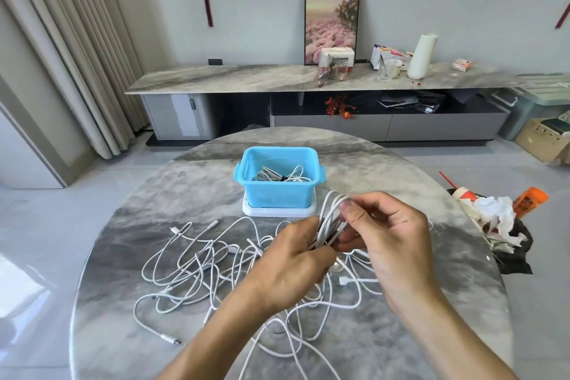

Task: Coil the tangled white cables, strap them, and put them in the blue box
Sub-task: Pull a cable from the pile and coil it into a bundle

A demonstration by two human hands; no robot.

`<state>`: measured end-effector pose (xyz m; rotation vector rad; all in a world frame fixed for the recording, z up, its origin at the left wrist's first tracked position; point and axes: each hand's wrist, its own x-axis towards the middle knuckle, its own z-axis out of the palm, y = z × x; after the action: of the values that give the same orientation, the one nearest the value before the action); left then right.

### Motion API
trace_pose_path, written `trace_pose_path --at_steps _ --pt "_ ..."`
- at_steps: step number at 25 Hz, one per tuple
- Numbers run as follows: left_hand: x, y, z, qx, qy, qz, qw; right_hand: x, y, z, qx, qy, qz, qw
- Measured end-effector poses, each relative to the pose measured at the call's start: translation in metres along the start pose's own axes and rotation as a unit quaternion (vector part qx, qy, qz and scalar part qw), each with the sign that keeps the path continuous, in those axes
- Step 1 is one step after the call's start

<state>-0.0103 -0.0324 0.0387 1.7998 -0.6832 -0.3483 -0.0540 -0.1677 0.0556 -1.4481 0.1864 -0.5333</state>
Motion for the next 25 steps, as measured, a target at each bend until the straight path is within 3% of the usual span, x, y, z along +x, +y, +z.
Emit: trace_pose_path --at_steps 3,8,15,17,21,25 --pt "-0.002 0.006 -0.003 -0.096 -0.042 -0.022 0.994 0.006 -0.007 -0.008 0.011 -0.002 0.045 0.999" --pt "-0.007 0.012 -0.007 -0.201 -0.143 -0.016 0.969 0.010 -0.012 -0.017 0.156 -0.107 0.163 0.968" --pt "-0.005 0.009 -0.007 -0.166 -0.160 -0.025 0.973 0.008 0.000 -0.013 0.020 -0.045 0.022 0.999" --pt "-0.006 0.011 -0.004 -0.173 -0.164 -0.021 0.971 0.009 0.001 -0.013 0.064 -0.062 0.051 0.995" --pt "-0.006 0.009 -0.002 -0.180 -0.173 -0.012 0.968 0.002 -0.003 -0.005 0.183 -0.200 0.166 0.948" --pt "-0.007 0.013 -0.002 -0.200 -0.167 -0.016 0.965 0.000 -0.001 -0.001 0.151 -0.176 0.131 0.964"
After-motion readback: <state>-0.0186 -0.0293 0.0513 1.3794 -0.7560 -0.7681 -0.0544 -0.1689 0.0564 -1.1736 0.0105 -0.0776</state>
